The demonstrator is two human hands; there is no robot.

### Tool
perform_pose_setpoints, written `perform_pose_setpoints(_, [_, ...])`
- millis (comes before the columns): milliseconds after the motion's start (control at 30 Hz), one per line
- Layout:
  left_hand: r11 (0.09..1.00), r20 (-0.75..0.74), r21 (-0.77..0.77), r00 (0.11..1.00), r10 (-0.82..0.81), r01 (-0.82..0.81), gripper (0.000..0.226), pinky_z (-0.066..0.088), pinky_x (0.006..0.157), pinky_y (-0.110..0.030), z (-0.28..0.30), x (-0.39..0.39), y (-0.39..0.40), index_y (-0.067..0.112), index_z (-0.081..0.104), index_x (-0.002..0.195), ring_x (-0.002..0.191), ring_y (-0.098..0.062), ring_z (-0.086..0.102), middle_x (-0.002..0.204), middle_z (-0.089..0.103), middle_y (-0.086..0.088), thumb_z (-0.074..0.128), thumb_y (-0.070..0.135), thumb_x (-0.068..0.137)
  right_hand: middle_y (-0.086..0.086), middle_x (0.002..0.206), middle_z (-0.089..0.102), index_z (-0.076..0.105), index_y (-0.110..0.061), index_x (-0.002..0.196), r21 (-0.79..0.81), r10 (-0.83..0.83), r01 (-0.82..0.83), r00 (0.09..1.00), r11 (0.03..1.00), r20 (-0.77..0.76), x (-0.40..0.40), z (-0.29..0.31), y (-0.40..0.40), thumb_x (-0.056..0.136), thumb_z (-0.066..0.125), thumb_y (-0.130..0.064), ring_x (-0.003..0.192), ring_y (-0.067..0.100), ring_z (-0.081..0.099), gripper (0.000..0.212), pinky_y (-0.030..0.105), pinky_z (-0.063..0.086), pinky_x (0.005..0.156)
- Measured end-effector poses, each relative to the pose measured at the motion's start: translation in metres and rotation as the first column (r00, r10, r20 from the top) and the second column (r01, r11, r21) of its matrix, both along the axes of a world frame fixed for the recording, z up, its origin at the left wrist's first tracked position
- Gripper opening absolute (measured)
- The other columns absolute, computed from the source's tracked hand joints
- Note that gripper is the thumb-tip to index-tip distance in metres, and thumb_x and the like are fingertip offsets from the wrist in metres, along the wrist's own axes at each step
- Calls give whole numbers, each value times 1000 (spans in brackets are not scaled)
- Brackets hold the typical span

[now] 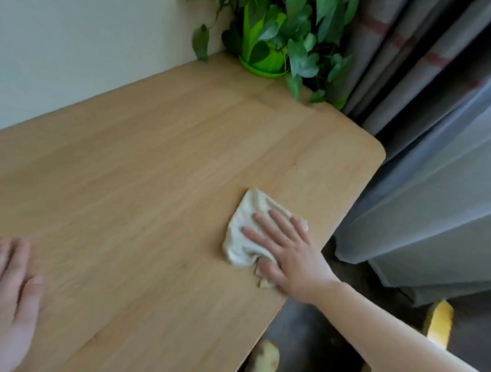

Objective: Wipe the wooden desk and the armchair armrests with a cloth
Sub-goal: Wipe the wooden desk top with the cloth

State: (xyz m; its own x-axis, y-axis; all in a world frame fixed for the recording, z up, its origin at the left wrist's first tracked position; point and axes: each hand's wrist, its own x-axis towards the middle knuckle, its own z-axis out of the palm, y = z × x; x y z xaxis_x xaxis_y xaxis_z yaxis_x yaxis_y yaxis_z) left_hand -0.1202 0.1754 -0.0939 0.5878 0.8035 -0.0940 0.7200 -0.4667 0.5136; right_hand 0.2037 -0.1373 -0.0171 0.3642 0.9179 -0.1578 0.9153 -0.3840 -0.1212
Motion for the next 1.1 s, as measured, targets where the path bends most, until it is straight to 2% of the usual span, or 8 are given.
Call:
perform_pose_setpoints(133, [986,-97,72,985,-143,150,71,7,120,-51,16,61,-9,15,25,150,148,-18,5,160,12,4,31,41,84,-3,162,-9,-2,-42,151,-43,-658,657,753,753,4,100,8,36,101,16,-44,147,22,-14,53,49,-4,118])
perform_pose_setpoints(267, [938,-143,141,944,-298,318,57,6,116,-44,54,163,-61,30,20,150,147,-15,6,158,11,13,32,46,97,6,161,-13,-6,-29,153,7,-909,915,403,404,-108,92,-4,106,100,14,-43,145,34,-17,59,57,-9,115])
perform_pose_setpoints(367, [948,-157,83,943,-293,308,58,1,117,-41,67,227,-90,23,19,152,148,-17,2,161,7,6,34,37,98,2,162,-11,-3,-33,153,90,-744,755,655,649,-129,38,-16,108,95,17,-46,145,31,-19,62,53,-13,115])
perform_pose_setpoints(467, [958,-164,166,964,-209,236,56,5,117,-47,63,244,-106,20,24,151,148,-24,9,160,15,1,29,39,98,-6,162,1,7,-42,151,150,-315,325,945,934,-87,16,-13,40,93,23,-47,148,23,-11,61,45,-10,118])
perform_pose_setpoints(633, [950,-250,207,951,-182,236,67,14,114,-52,56,241,-109,17,32,148,144,-29,21,156,29,-3,14,46,90,-18,160,-7,0,-52,148,55,-194,194,981,979,-6,149,-2,-48,98,18,-50,146,11,-15,53,35,-13,117])
perform_pose_setpoints(733, [948,-245,230,955,-164,222,65,18,113,-53,59,245,-111,18,35,147,143,-29,23,155,32,-2,17,44,90,-10,162,-7,0,-49,149,33,-534,534,845,845,1,251,-3,-22,100,16,-49,147,17,-12,51,41,-7,118])
perform_pose_setpoints(933, [957,-172,219,973,-156,192,62,23,111,-59,45,244,-103,23,38,143,139,-34,27,153,36,-3,24,49,88,12,161,-9,-3,-26,153,-29,-946,953,296,302,-129,301,-1,110,96,15,-43,144,42,-14,62,68,-9,108])
perform_pose_setpoints(1100, [986,-84,89,988,-130,138,73,12,114,-65,18,242,-97,6,31,147,146,-33,14,158,22,-7,28,47,86,5,162,-11,-7,-32,153,51,-519,522,853,852,-54,244,-10,83,97,16,-47,146,34,-16,62,59,-9,114])
